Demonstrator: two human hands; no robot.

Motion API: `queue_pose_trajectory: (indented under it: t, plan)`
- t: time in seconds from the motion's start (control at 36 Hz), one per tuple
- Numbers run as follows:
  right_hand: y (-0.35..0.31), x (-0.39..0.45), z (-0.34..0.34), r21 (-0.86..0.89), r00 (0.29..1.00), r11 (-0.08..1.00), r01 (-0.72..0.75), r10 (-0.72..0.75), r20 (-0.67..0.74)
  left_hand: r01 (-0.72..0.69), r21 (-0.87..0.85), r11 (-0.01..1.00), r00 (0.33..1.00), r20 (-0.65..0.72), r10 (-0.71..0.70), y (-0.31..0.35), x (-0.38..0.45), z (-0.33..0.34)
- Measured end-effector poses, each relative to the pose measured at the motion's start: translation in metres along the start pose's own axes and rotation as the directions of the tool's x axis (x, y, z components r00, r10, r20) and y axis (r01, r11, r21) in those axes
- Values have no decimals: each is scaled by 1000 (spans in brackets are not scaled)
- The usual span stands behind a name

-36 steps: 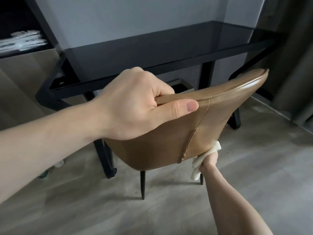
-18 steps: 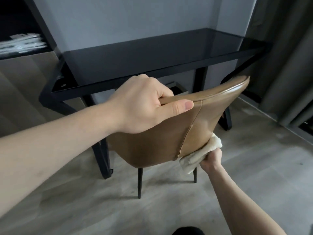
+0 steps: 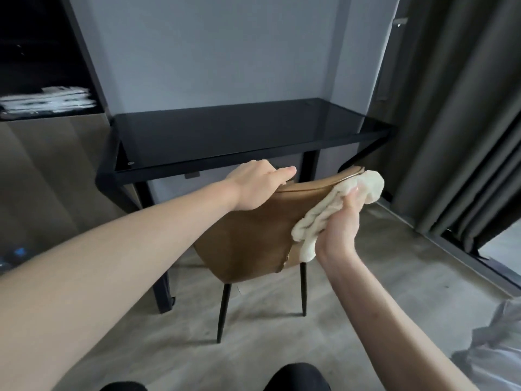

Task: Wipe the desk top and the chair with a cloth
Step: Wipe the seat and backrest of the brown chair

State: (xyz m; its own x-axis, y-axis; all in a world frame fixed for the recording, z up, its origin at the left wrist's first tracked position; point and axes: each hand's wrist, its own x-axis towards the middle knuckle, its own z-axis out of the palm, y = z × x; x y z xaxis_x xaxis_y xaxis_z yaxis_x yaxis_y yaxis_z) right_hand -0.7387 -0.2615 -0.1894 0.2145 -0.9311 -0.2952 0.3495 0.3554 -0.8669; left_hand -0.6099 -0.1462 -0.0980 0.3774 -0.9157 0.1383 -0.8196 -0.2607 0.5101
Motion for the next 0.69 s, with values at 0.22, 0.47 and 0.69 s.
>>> queue_pose_trajectory:
  t: [0.22, 0.47, 0.69]
  plan:
    - [45, -59, 33, -32, 968, 970, 240, -242, -68, 100, -196, 975, 988, 134, -74, -5, 4, -8]
    - [38, 35, 30, -55, 956, 983, 177, -185, -226, 86, -131, 988, 994, 75, -77, 11, 21, 0]
    - [39, 66, 10, 9, 955, 982, -189, 185, -230, 46, -142, 989, 997, 60, -38, 11, 30, 3]
